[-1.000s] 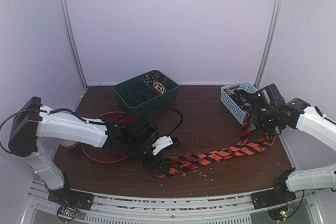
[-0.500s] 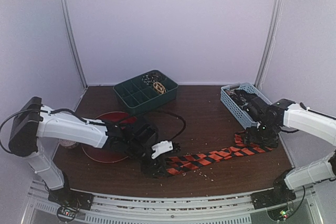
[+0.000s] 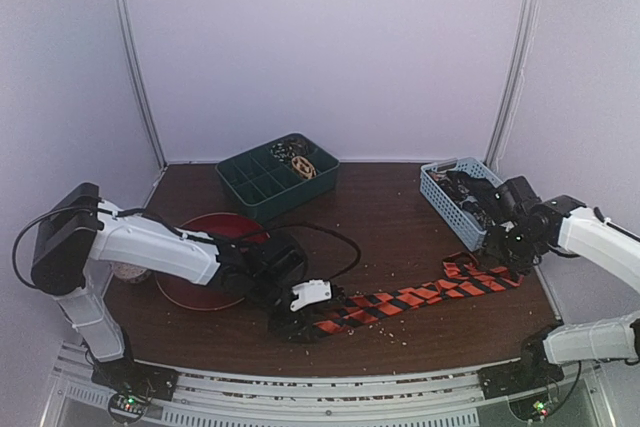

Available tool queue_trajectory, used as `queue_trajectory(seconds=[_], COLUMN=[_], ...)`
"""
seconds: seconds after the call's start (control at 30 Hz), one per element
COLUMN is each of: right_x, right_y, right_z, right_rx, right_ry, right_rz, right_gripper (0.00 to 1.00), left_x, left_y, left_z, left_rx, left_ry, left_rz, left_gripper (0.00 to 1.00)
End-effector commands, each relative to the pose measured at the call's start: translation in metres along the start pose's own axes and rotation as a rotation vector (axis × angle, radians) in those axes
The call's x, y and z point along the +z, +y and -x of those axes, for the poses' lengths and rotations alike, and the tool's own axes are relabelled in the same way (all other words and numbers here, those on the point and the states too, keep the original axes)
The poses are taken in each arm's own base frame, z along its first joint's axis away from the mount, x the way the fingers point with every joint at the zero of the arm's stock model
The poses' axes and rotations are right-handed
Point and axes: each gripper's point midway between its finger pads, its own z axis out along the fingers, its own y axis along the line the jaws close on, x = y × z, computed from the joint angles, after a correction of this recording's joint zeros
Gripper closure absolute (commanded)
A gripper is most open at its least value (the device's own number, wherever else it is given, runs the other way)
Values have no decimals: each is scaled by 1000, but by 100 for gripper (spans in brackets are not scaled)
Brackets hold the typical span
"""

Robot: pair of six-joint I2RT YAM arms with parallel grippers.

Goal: Roll the ties
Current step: Place the tie at the center of the board, then adjust the tie at the center of the board.

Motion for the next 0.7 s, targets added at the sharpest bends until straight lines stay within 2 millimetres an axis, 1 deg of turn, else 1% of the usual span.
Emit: queue_trajectory(seconds=[0.0, 0.07, 0.1, 0.17, 0.2, 0.3, 0.37, 0.4, 0.53, 0.6, 0.67], right_x=[22, 42, 53, 66, 71, 85, 90, 94, 102, 104, 106], right_y=[-30, -32, -34, -39, -41, -43, -44, -45, -46, -48, -52], right_z=[29, 28, 23, 25, 27, 32, 35, 35, 35, 35, 37], right_rx=[227, 311, 337, 380, 390, 425, 434, 439, 449, 447, 444], right_ry=[-154, -127, -106, -102, -107, -99, -95, -89, -71, -74, -77], right_rz=[-34, 36, 59, 57, 56, 60, 57, 50, 41, 34, 16], right_gripper=[37, 39, 39, 38, 38, 37, 37, 37, 38, 43, 58], left_x=[1, 1, 0, -1, -2, -6, -7, -7, -4, -5, -8], left_y=[16, 20, 21, 20, 20, 21, 22, 22, 22, 21, 23], left_z=[9, 9, 10, 10, 9, 10, 9, 10, 7, 6, 9], left_rx=[36, 44, 49, 60, 66, 76, 77, 78, 74, 69, 61], left_ry=[0, 3, 2, 5, 7, 4, 5, 2, 17, 29, 31], left_rz=[76, 96, 101, 103, 103, 117, 123, 123, 119, 113, 124], left_gripper=[50, 53, 56, 64, 67, 69, 78, 85, 99, 100, 100])
